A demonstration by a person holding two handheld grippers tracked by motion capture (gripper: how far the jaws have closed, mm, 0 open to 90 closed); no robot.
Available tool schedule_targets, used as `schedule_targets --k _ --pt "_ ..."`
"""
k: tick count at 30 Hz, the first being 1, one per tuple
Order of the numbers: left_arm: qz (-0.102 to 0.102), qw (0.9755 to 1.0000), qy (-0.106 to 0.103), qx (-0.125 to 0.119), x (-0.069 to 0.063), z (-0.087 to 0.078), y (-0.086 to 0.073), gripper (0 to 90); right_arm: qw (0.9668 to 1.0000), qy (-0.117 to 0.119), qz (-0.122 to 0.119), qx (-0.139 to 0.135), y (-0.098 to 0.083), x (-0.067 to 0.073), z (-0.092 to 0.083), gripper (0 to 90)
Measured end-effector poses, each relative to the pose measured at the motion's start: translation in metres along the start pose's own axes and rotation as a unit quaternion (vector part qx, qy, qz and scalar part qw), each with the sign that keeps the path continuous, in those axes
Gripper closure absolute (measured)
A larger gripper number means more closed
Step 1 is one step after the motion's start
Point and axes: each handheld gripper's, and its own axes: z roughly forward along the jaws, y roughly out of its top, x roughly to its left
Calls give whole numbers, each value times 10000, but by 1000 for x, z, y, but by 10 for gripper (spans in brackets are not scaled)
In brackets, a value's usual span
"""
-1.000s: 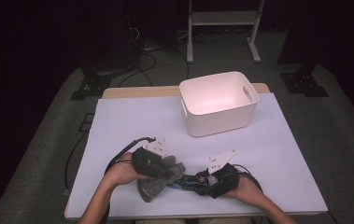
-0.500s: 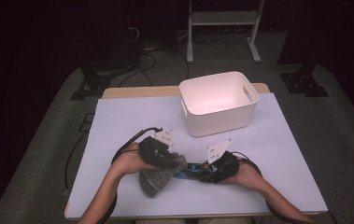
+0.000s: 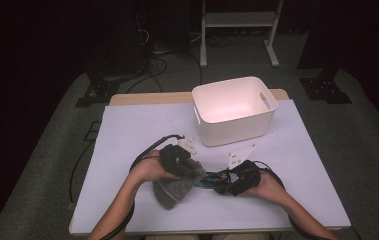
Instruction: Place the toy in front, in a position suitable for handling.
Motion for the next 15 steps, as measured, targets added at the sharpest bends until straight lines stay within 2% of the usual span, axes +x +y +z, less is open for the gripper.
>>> schedule_targets --k 3,5,8,13,15 --pt "42 10000 4 -37 -7 0 -3 785 9999 -30 123 -28 2 3 -2 325" --pt "97 9999 -54 -4 -13 0 -5 788 9995 -31 293 -73 3 5 -3 265" --pt "167 9997 -169 39 -22 1 -10 790 9989 15 440 -149 3 8 -6 244" --pt "117 9990 -408 -107 -29 5 -22 790 9986 -4 514 -145 -2 17 -10 217" --pt "126 9989 -427 -127 -32 6 -25 792 9984 -51 548 -136 -5 20 -11 200"
